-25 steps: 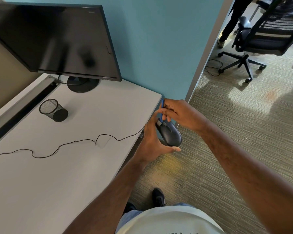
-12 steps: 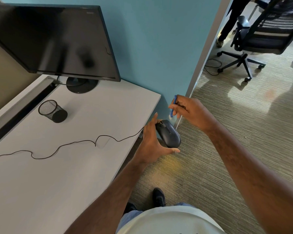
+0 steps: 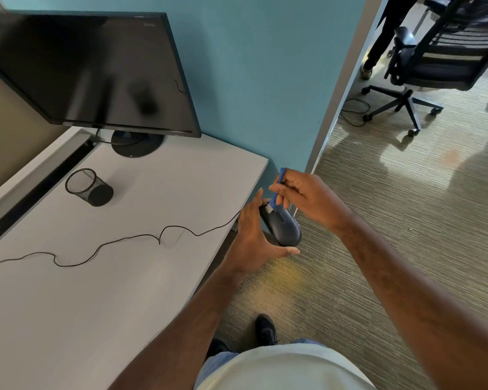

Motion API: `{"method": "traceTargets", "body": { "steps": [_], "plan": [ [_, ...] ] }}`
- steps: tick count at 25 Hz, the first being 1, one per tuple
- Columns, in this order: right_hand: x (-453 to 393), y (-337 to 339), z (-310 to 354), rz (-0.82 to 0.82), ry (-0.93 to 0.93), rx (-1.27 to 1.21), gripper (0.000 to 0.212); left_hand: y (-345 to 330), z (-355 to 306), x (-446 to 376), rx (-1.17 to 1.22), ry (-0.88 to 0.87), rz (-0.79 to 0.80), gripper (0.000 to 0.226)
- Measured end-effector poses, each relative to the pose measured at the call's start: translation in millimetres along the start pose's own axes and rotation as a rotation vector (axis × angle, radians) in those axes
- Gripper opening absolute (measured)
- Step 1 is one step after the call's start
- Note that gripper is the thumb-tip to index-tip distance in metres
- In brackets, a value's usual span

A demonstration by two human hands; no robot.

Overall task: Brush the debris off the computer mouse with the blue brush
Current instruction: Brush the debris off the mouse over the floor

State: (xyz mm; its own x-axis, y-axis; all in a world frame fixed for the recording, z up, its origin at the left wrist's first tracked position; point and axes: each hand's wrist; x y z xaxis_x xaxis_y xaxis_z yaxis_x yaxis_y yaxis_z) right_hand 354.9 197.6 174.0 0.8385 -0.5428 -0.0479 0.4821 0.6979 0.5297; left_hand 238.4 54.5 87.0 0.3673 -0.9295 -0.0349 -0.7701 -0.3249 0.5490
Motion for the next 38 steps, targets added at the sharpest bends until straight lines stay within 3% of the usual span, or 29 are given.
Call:
{"method": "traceTargets", "body": {
  "steps": [6, 11, 20, 38],
  "plan": [
    [-1, 14, 3, -0.107, 0.029, 0.083, 0.012, -2, 2, 2, 0.017, 0.024, 0.016, 0.141],
    [3, -1, 7, -0.007, 0.034, 0.001, 0.01, -1, -2, 2, 0.009, 0.001, 0.015, 0.136],
    [-2, -4, 3, -0.147, 0.002, 0.067, 0.018, -3, 0, 4, 0.003, 0.0, 0.018, 0.139],
    [-8, -6, 5, -0.154, 0.003, 0.126, 0.023, 0, -10, 12, 0.05, -0.02, 0.003, 0.142]
  ]
}}
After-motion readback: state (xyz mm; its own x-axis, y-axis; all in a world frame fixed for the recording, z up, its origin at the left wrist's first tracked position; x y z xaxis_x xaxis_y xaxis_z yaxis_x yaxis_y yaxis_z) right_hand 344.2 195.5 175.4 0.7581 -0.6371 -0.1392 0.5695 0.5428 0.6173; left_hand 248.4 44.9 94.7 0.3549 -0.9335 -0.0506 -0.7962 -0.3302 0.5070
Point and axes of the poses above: each hand's wrist, its own x-axis away from the middle knuckle, its own y-axis out of the back of the hand, z = x × y, and after that the axes turned 1 degree about -z, right-handed
